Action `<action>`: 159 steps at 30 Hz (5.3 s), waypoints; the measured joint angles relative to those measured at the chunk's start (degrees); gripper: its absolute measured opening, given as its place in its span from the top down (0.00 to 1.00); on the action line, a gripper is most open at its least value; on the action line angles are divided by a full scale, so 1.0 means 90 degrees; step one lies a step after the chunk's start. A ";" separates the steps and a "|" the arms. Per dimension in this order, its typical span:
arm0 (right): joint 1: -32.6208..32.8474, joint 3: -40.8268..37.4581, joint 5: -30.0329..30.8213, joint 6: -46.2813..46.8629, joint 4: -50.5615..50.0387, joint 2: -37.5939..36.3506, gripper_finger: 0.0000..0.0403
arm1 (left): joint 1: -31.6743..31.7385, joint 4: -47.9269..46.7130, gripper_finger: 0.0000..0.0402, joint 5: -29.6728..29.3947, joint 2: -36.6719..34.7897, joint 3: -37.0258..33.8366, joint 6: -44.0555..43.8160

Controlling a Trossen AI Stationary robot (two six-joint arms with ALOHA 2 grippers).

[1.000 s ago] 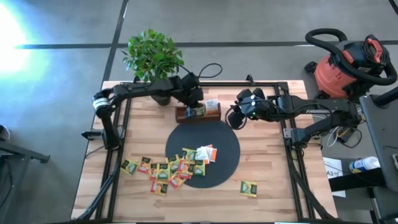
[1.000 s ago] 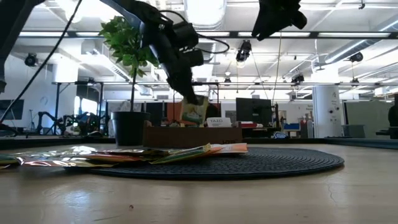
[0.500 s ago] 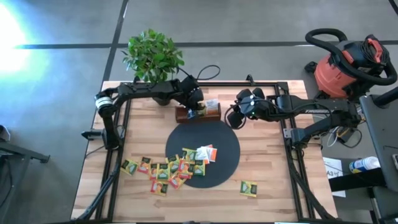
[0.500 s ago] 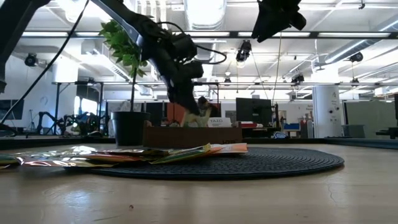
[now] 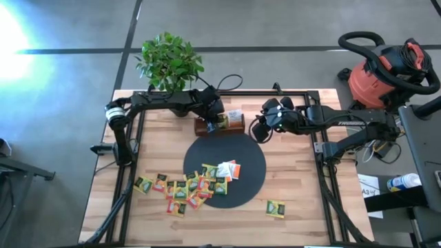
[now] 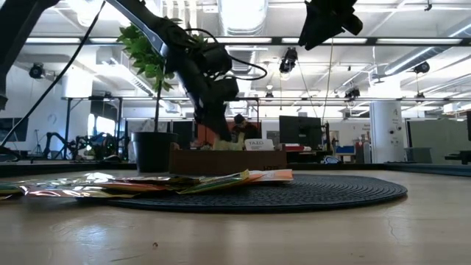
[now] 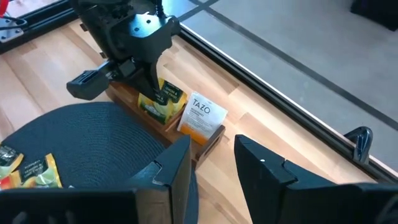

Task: Pick & Place Tea
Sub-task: Put the yellow tea bag into the middle slot of the wooden organizer

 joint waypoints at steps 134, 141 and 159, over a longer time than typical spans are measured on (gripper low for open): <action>0.4988 -0.3353 -0.1082 1.0076 0.4577 0.2820 0.77 | -0.4829 0.1487 0.74 -0.0876 0.3198 0.2803 -0.2547; 0.4980 -0.3353 -0.0994 1.0119 0.4355 0.2822 0.91 | -0.4841 0.1513 0.74 -0.0875 0.3149 0.2810 -0.2633; 0.4248 -0.2336 -0.0356 0.6100 0.1520 0.1806 0.98 | -0.5154 -0.0924 0.74 -0.2982 0.1438 0.2780 -0.3200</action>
